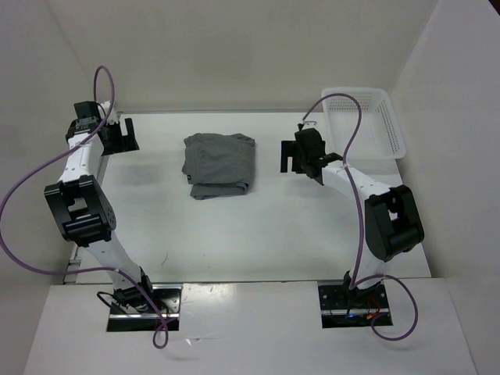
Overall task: Fold and stack the shorts
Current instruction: Fold the shorts
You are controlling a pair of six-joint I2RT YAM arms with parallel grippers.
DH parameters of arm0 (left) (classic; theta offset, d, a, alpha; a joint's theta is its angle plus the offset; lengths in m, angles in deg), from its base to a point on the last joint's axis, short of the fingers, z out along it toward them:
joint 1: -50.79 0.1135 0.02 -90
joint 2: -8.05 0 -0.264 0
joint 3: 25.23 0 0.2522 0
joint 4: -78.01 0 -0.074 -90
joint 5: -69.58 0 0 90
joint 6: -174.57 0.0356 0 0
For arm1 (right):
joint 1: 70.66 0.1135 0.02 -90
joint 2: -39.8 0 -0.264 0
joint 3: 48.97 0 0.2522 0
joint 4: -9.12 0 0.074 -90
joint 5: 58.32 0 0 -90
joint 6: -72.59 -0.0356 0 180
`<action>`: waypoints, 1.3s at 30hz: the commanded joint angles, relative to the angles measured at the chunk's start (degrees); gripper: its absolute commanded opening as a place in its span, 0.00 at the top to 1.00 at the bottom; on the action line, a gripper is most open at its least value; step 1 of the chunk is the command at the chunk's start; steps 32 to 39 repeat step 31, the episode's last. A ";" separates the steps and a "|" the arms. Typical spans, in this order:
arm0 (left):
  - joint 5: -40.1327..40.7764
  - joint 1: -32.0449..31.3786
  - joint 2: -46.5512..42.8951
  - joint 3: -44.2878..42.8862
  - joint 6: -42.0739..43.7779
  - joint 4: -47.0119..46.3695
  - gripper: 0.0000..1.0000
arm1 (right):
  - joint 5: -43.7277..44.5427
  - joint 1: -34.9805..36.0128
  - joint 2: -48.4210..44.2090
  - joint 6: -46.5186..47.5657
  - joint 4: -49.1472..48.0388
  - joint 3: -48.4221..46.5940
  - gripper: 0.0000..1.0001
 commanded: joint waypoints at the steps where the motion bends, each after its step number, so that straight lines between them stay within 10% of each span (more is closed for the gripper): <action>1: 6.68 0.09 -0.90 0.41 0.25 -3.78 0.00 | 2.96 0.04 -2.94 0.46 0.62 -1.58 0.00; 39: 6.24 1.24 -2.05 2.78 0.25 -5.45 0.00 | 3.57 0.04 -5.13 0.46 -3.59 1.67 0.00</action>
